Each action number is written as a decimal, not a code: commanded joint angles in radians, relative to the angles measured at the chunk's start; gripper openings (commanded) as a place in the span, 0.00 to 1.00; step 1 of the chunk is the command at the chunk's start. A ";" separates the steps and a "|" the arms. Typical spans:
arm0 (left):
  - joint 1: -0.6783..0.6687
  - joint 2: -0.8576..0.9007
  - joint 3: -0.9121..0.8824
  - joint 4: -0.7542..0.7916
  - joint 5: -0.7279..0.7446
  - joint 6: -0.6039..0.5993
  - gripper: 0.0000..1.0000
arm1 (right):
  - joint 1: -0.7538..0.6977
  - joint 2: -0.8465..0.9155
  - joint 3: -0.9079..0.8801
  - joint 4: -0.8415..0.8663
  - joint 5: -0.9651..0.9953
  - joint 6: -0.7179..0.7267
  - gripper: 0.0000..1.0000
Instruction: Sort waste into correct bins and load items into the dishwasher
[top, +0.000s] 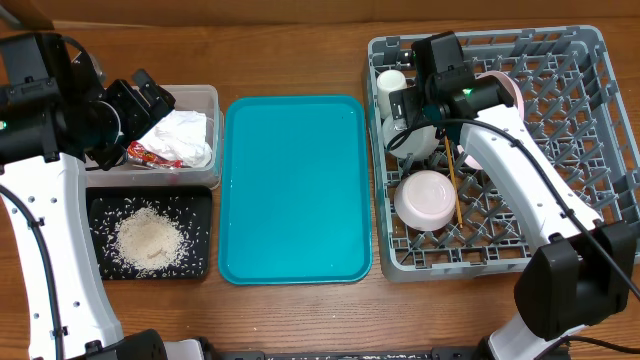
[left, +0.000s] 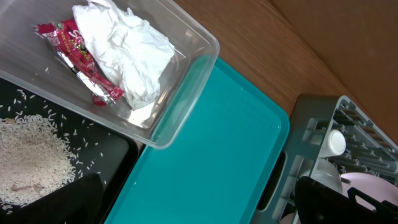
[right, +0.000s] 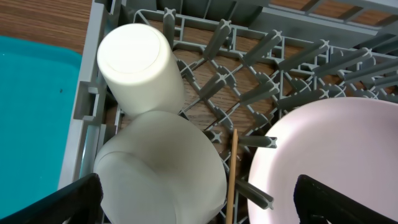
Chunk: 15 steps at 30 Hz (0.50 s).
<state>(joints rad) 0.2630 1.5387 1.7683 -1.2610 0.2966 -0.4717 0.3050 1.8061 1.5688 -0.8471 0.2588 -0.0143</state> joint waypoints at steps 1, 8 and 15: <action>-0.002 -0.016 0.021 0.002 0.007 0.000 1.00 | -0.011 -0.032 0.001 0.004 0.001 0.007 1.00; -0.002 -0.016 0.021 0.002 0.008 0.000 1.00 | -0.004 -0.280 0.001 -0.015 0.014 0.008 1.00; -0.002 -0.016 0.021 0.002 0.007 0.000 1.00 | -0.004 -0.662 0.000 0.091 -0.037 0.012 1.00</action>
<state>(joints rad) 0.2630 1.5387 1.7683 -1.2610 0.2962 -0.4717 0.3016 1.2850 1.5555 -0.7612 0.2375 -0.0120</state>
